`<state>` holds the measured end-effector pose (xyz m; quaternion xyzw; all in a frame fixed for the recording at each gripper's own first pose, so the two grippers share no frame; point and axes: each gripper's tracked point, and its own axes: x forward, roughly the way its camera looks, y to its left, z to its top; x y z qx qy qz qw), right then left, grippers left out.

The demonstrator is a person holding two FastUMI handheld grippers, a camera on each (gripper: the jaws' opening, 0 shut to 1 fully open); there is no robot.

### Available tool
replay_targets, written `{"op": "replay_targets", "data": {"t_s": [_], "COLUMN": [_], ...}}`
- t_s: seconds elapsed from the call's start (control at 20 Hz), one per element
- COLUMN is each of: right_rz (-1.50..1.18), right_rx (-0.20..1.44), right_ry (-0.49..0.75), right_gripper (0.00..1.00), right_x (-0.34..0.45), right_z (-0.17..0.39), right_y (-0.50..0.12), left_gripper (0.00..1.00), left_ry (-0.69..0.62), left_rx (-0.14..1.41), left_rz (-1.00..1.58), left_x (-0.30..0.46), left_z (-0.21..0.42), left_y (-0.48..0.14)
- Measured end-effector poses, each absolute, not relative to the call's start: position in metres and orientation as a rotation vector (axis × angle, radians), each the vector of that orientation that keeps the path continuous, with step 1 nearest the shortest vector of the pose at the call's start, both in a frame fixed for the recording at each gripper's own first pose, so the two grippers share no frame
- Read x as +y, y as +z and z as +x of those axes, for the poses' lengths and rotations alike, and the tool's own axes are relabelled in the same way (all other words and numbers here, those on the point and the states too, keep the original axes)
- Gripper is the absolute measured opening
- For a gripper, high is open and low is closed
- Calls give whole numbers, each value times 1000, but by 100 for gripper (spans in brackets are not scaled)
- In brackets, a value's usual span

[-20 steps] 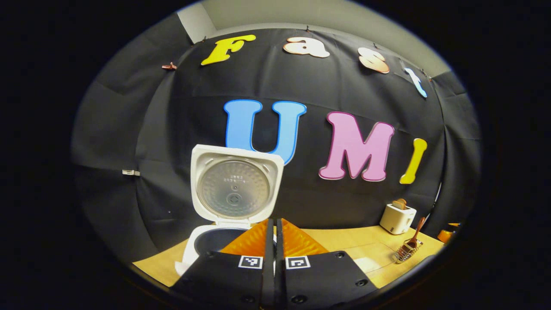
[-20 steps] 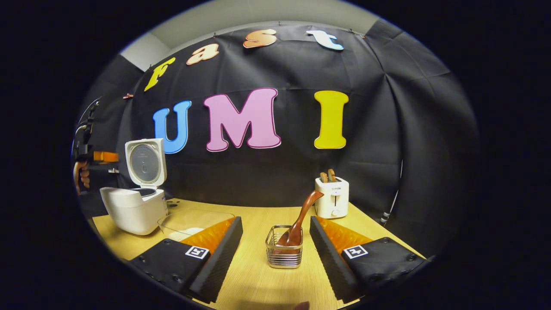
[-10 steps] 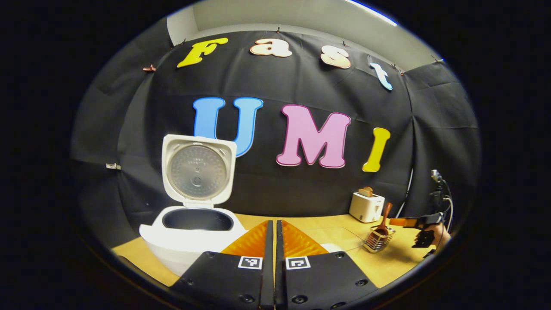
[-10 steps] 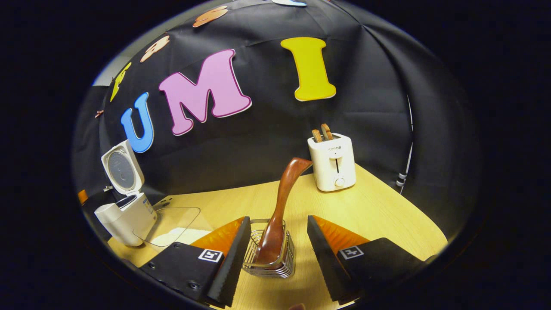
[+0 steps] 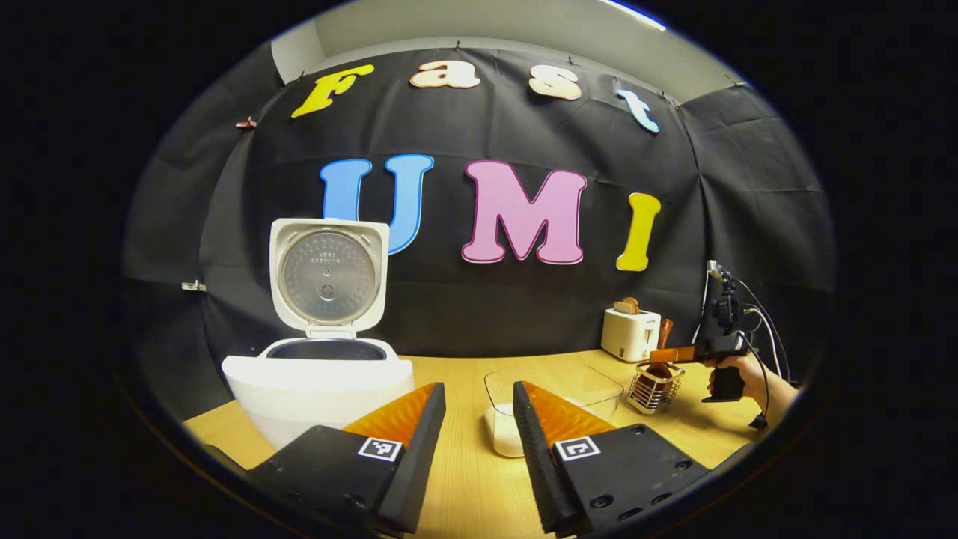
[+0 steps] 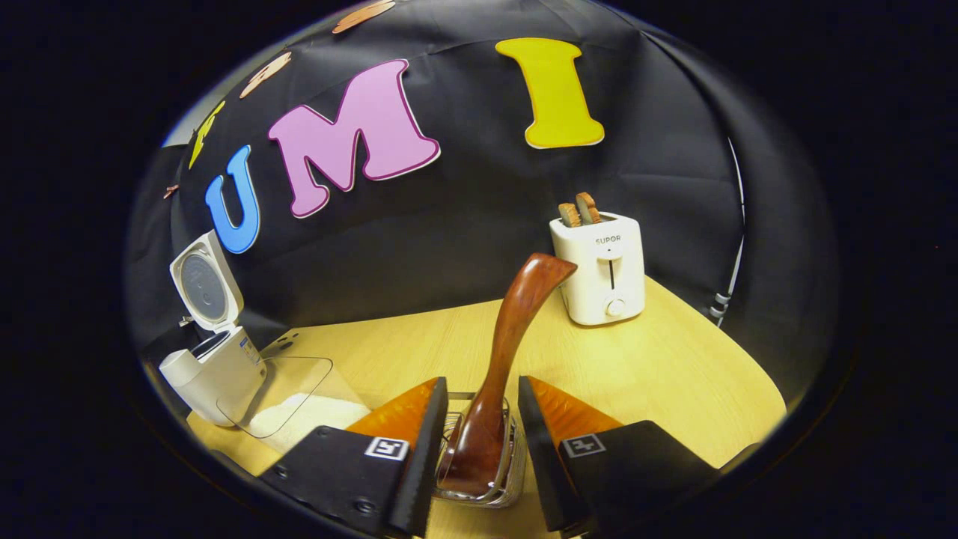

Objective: Close the left gripper, press the button to open the rice cooker; take a wooden spoon from the chopstick holder with the right hand, scoop a spoonful of rice and pour it into the rice cooker, then put the wooden spoon back into the chopstick holder.

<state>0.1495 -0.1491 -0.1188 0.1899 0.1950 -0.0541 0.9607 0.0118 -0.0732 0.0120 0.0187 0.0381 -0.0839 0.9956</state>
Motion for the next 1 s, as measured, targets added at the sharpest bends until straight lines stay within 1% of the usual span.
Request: {"op": "replay_targets", "data": {"t_s": [0.05,0.1,0.15,0.2,0.35,0.4,0.45,0.5,0.65,0.7,0.75,0.85,1.0], "right_rz": [380,378,381,374,357,354,347,338,322,330,336,358,306], "right_rx": [399,405,406,404,400,398,396,395,381,371,369,365,366], "right_ry": [-111,-117,-116,-119,-109,-110,-108,-107,-111,-113,-112,-92,-82], "right_gripper": [55,50,55,41,37,29,34,29,29,34,30,30,21], "right_x": [-149,-149,-149,-150,-150,-150,-149,-150,-152,-153,-152,-146,-140], "right_z": [149,148,148,150,148,148,148,148,144,143,141,141,142], "right_y": [-121,-124,-123,-125,-121,-119,-119,-117,-111,-109,-107,-103,-102], "left_gripper": [60,60,61,60,61,61,61,61,61,61,61,61,61], "left_ry": [-165,-163,-162,-164,-171,-167,-160,-157,-154,-155,-158,-159,-162], "left_rx": [86,95,103,108,123,124,126,128,128,127,127,125,120], "left_rz": [37,37,38,36,6,2,1,3,-1,-1,-2,-3,-2], "left_x": [-72,-72,-71,-70,-69,-67,-65,-63,-61,-60,-61,-62,-62], "left_z": [12,12,13,14,16,16,17,18,18,18,19,18,18], "left_y": [8,4,2,0,-6,-8,-8,-10,-11,-11,-10,-9,-9]}}
